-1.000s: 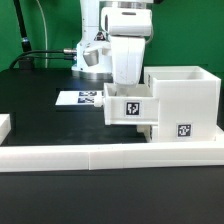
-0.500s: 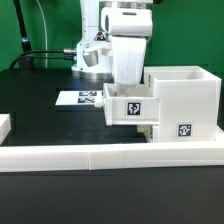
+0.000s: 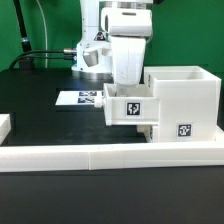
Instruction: Assemble drawer
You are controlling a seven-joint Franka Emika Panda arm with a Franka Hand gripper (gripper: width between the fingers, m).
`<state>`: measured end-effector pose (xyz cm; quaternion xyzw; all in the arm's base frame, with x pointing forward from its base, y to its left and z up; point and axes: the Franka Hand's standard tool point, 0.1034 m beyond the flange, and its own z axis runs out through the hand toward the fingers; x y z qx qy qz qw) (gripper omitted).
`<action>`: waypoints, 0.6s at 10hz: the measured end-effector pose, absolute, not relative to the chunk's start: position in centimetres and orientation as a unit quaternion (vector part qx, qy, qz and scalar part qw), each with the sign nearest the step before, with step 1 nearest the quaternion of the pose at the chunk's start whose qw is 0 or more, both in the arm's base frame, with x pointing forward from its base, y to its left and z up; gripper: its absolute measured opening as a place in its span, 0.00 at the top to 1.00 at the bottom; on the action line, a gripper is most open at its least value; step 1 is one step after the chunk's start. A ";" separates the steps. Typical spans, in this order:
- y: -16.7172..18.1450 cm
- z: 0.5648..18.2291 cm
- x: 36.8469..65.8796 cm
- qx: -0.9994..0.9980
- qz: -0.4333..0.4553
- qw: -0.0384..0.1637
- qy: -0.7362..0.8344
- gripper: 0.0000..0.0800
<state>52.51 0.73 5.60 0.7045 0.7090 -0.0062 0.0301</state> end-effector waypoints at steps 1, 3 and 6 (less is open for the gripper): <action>0.8 5.5 52.6 0.704 -0.009 0.034 0.709 0.95; 0.6 5.5 52.5 0.706 -0.012 0.036 0.708 0.95; 0.7 5.5 52.6 0.704 -0.011 0.037 0.709 0.95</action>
Offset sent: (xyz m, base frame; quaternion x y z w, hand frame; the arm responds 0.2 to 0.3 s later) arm 0.0000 0.0000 0.0000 0.0000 0.0000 0.0000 1.0000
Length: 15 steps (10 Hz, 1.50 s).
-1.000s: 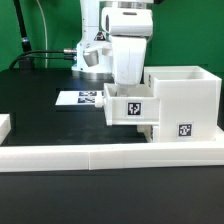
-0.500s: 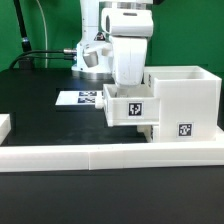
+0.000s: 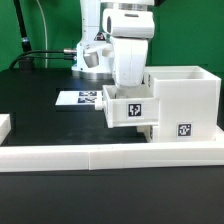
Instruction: Assemble drawer
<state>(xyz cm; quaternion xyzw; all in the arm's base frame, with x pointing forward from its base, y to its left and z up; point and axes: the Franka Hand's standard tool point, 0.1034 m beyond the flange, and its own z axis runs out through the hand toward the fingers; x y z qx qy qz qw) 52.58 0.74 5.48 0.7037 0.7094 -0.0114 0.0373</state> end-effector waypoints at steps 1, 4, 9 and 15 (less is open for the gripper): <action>0.7 5.5 52.6 0.699 -0.010 0.039 0.714 0.95; 0.7 5.5 52.7 0.694 -0.011 0.040 0.719 0.95; 0.8 5.5 52.7 0.695 -0.012 0.042 0.718 0.95; 0.7 5.5 52.6 0.713 -0.004 0.044 0.699 0.95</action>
Offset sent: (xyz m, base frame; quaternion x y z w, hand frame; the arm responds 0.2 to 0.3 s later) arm 0.0000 0.0000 0.0000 0.0000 0.0000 0.0000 1.0000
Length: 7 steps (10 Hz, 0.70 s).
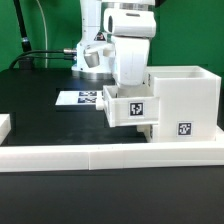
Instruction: Assemble drawer
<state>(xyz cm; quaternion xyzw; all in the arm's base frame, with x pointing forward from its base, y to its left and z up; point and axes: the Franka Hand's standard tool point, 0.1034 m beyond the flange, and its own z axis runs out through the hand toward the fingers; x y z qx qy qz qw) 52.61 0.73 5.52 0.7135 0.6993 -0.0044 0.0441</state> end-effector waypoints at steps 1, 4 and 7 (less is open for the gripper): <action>0.7 5.5 52.6 0.720 -0.004 0.044 0.693 0.95; 0.6 5.4 52.5 0.742 -0.001 0.043 0.669 0.95; 0.5 5.3 52.5 0.730 -0.005 0.042 0.683 0.95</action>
Offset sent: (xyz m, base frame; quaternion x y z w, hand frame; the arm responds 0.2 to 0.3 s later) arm -0.0073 0.0018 0.0004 0.0000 0.0433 0.0815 0.9957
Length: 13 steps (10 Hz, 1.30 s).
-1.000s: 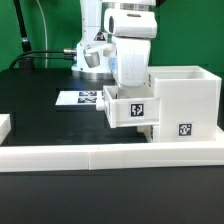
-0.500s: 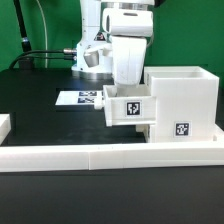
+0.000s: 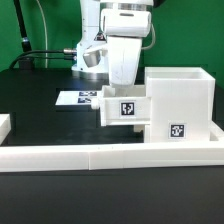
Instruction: Assemble drawer
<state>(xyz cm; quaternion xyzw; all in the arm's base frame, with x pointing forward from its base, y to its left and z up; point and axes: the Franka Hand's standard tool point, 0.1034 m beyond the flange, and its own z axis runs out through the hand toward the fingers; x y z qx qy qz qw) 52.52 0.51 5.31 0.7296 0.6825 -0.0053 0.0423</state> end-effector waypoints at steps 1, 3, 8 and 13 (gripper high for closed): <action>0.3 5.1 52.7 0.713 -0.012 0.039 0.700 0.95; -0.5 5.0 52.3 0.730 -0.011 0.036 0.682 0.95; -0.4 5.0 52.0 0.757 -0.006 0.038 0.652 0.95; -0.2 4.9 51.9 0.760 -0.007 0.037 0.649 0.95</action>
Offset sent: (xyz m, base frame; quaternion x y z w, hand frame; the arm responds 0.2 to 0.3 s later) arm -0.0152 -0.0148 0.0042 -0.0022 0.0111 0.0909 0.9958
